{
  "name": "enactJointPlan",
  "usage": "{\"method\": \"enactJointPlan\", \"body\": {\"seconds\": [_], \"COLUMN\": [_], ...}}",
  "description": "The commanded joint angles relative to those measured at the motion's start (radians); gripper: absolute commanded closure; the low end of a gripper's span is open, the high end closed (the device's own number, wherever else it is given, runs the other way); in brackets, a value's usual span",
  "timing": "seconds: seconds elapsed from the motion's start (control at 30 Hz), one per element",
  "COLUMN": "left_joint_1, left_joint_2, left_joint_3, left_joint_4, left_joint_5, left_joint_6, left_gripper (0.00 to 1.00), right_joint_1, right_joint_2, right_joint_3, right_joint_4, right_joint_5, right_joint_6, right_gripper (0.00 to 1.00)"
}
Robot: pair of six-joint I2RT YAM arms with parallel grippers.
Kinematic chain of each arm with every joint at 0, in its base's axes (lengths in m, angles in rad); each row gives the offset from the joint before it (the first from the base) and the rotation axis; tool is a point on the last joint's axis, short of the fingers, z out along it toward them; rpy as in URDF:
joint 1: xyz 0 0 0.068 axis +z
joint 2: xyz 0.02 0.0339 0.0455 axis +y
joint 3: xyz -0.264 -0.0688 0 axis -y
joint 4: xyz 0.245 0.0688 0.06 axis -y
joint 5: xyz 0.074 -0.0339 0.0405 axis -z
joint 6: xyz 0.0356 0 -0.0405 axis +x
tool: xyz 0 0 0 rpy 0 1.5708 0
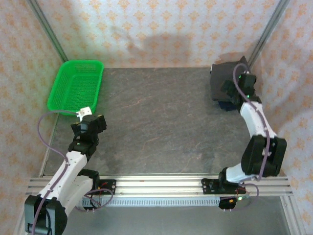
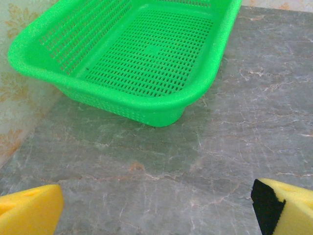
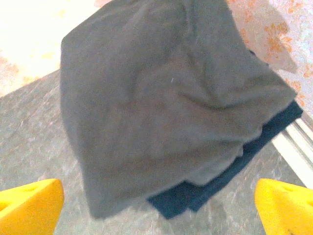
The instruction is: Fold and stack the t-shirts
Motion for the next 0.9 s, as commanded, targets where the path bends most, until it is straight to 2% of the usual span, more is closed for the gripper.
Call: {"method": "enactJointPlan", "body": {"seconds": [0.0,0.07,0.17,0.23,0.4,0.43,0.5,0.6,0.7,0.73,0.8,0.83,0.87], "left_joint_1": [0.012,0.028,0.064,0.087,0.111,0.123,0.153,0.179,0.179,0.18,0.163,0.155,0.148], "left_joint_2": [0.051,0.121,0.262,0.341,0.445,0.468,0.506,0.545,0.573,0.601,0.577,0.585,0.594], "left_joint_3": [-0.049,-0.066,-0.064,-0.012,-0.005,0.004,0.036,0.078,0.082,0.048,0.034,0.009,-0.001], "left_joint_4": [0.247,0.326,0.418,0.39,0.58,0.599,0.588,0.554,0.594,0.714,0.704,0.76,0.779], "left_joint_5": [-0.029,0.01,0.06,0.088,0.142,0.158,0.201,0.241,0.296,0.319,0.372,0.37,0.394], "left_joint_6": [0.098,0.112,0.09,0.084,0.108,0.103,0.081,0.049,0.037,0.046,0.088,0.096,0.114], "left_gripper": [0.0,0.0,0.0,0.0,0.0,0.0,0.0,0.0,0.0,0.0,0.0,0.0,0.0], "right_joint_1": [0.075,0.091,0.095,0.108,0.111,0.112,0.113,0.163,0.184,0.183,0.178,0.183,0.179], "right_joint_2": [-0.116,-0.178,-0.207,-0.181,0.026,0.046,0.098,0.119,0.087,0.082,0.15,0.135,0.1], "right_joint_3": [-0.171,-0.301,-0.521,-0.616,-0.55,-0.509,-0.496,-0.476,-0.571,-0.61,-0.701,-0.69,-0.654], "right_joint_4": [0.119,0.24,0.547,0.71,0.742,0.684,0.722,0.714,0.863,0.92,1.179,1.134,0.992], "right_joint_5": [0.091,0.107,0.113,0.117,0.208,0.223,0.198,0.235,0.242,0.247,0.244,0.242,0.231], "right_joint_6": [0.008,0.035,-0.01,-0.064,-0.074,-0.052,-0.058,-0.11,-0.128,-0.118,-0.13,-0.131,-0.116], "right_gripper": [0.01,0.01,0.01,0.01,0.01,0.01,0.01,0.01,0.01,0.01,0.01,0.01,0.01]}}
